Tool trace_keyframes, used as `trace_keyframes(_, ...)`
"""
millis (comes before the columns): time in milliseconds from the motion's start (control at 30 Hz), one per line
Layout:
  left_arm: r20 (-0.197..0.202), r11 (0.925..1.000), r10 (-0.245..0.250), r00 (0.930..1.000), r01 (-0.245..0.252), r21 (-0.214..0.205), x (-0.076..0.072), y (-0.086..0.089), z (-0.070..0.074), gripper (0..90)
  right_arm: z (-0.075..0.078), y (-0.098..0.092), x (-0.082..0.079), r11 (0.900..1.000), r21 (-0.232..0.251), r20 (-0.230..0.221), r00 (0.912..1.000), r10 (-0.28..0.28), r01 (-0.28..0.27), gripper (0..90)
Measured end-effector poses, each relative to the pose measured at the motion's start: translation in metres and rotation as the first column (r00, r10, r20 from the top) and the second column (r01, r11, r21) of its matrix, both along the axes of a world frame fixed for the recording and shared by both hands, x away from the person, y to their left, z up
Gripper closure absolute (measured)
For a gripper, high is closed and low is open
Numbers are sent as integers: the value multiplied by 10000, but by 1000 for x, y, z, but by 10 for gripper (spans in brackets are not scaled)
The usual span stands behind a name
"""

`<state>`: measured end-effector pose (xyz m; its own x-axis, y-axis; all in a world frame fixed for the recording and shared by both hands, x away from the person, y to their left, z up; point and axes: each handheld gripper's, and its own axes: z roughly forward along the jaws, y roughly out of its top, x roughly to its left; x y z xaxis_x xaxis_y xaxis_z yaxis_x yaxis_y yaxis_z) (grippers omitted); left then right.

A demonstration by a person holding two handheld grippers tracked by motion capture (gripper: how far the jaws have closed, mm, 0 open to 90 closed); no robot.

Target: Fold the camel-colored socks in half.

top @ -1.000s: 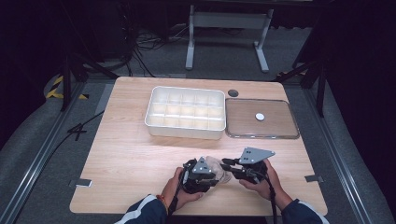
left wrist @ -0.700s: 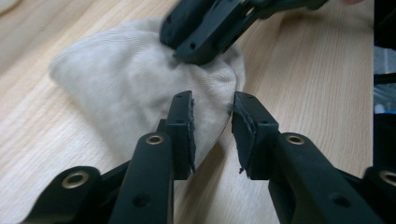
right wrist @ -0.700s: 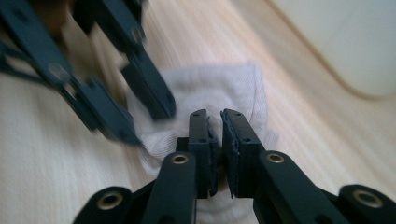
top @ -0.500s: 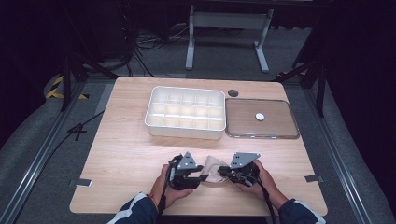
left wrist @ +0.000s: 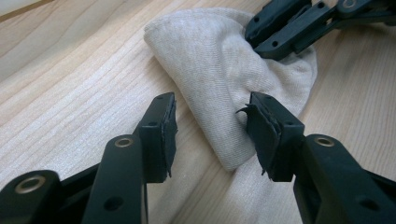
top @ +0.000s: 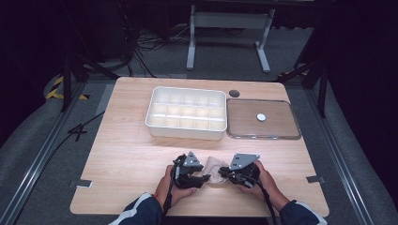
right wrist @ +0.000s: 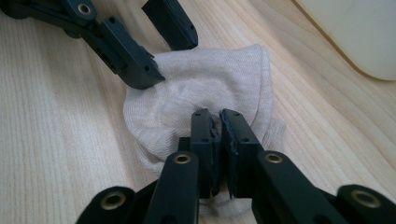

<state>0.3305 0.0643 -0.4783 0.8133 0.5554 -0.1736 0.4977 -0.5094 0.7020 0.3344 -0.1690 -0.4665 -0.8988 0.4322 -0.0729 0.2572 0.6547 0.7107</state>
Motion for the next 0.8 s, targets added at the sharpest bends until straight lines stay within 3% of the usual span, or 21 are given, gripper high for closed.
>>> trace_keyframes(100,-53,9999,64,10000,-64,-107,0,0,-1,541,5,-1,-1,9998,181,63,10000,-26,25,771)
trace_keyframes(233,-25,10000,-18,10000,18,-44,1,0,0,547,15,0,-6,9987,500,567,9984,14,-43,773)
trace_keyframes(333,-63,10000,-88,9999,88,-42,2,0,0,558,11,6,-8,9993,155,574,9978,335,-345,790)
trace_keyframes(400,-92,10000,-72,9999,73,30,4,2,1,560,6,11,-7,9987,-424,450,9985,311,-292,803)
trace_keyframes(433,-116,10000,5,9999,-4,27,5,3,1,557,2,12,-5,9985,-470,167,9995,275,-267,808)
trace_keyframes(467,-116,10000,5,9999,-4,27,5,3,1,551,2,12,-5,9985,-470,167,9995,275,-267,808)
trace_keyframes(500,-116,10000,-3,9999,3,71,7,5,1,545,3,11,-1,9995,-313,-396,9992,95,-107,809)
trace_keyframes(533,-170,10000,-4,9999,4,5,8,7,1,544,3,12,-1,9995,-309,-434,9990,58,-72,810)
trace_keyframes(800,-168,9998,-88,9998,91,162,8,5,2,549,2,16,-2,9979,-632,-44,9999,162,-165,813)
